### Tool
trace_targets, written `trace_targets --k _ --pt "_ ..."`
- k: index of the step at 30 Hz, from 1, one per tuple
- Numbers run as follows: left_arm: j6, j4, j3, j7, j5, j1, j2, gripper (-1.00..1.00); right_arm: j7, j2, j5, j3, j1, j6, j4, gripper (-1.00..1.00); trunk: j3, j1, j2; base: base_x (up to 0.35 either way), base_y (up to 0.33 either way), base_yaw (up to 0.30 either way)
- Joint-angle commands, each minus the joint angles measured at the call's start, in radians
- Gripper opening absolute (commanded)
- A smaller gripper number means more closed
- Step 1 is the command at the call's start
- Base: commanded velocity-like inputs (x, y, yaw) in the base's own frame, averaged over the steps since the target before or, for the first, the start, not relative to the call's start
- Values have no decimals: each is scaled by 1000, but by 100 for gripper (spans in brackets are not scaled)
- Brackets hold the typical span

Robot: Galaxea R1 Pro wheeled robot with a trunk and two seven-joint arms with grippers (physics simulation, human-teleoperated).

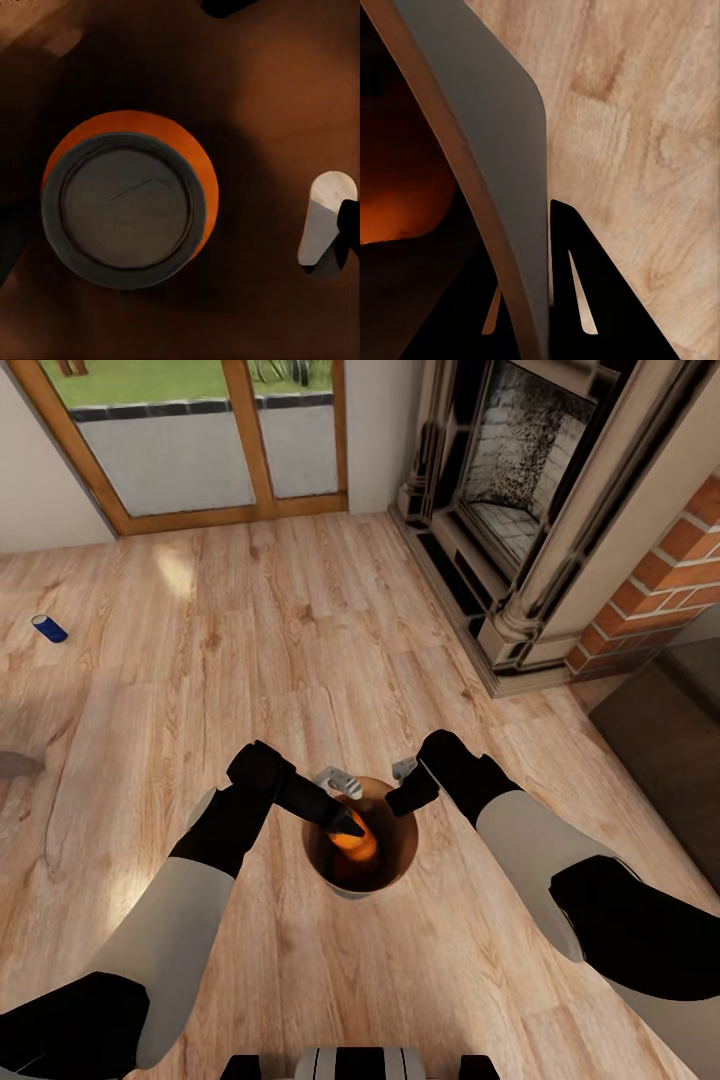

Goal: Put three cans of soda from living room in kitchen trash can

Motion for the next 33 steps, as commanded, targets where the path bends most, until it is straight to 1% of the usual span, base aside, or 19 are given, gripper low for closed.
trace_targets --k 1,9,11,13,14,15,17,18,20,21,22,24,25,27,28,29,30,31,33 --pt "0 0 0 0 0 0 0 100 5 0 -33 -3 0 9 0 -100 0 0 0 0 0 0" --pt "0 -10 1 -1 3 0 5 100 5 -1 -33 -3 0 9 0 -100 0 0 0 0 0 0" --pt "0 -25 4 -4 4 0 8 100 5 -1 -33 -3 1 9 0 -100 0 0 0 0 0 0" --pt "0 -86 7 -14 8 1 11 100 5 -2 -33 -5 0 9 1 -100 0 0 0 0 0 0" --pt "0 -154 9 -48 15 14 13 100 5 -3 -33 -6 0 9 1 -100 0 0 0 0 0 0" --pt "0 -179 10 -66 17 21 14 100 5 -3 -33 -7 0 9 1 -100 0 0 0 0 0 0" --pt "0 -253 12 -146 19 51 24 100 5 -4 -33 -8 0 9 1 -100 0 0 0 0 0 0" --pt "0 -300 17 -209 21 75 40 100 5 -5 -33 -9 0 9 1 -100 0 0 0 0 0 0" --pt "0 -343 38 -252 30 95 65 100 6 -7 -33 -9 0 9 2 -100 0 0 0 0 0 0" --pt "0 -377 77 -270 61 108 93 100 6 -8 -33 -10 1 9 2 -100 0 0 0 0 0 0" --pt "0 -408 143 -270 155 120 142 100 6 -9 -33 -10 1 9 3 -100 0 0 0 0 0 0" --pt "0 -419 178 -270 235 127 185 100 6 -10 -33 -10 1 9 3 -100 0 0 0 0 0 0" --pt "0 -428 224 -270 376 139 278 100 7 -11 -33 -11 1 9 3 -100 0 0 0 0 0 0" --pt "0 -431 261 -270 455 145 337 100 7 -12 -33 -15 1 9 3 -100 0 0 0 0 0 0" --pt "0 -431 307 -270 513 148 386 100 7 -13 -32 -24 1 9 3 -100 0 0 0 0 0 0" --pt "0 -432 359 -270 549 151 422 100 6 -14 -32 -34 1 9 4 -100 0 0 0 0 0 0" --pt "0 -432 385 -270 561 151 434 100 6 -15 -32 -38 1 9 4 -100 0 0 0 0 0 0" --pt "0 -433 435 -270 577 152 453 100 6 -15 -32 -44 1 9 4 -100 0 0 0 0 0 0" --pt "0 -433 477 -270 582 153 465 100 5 -16 -31 -47 1 9 3 -100 0 0 0 0 0 0"
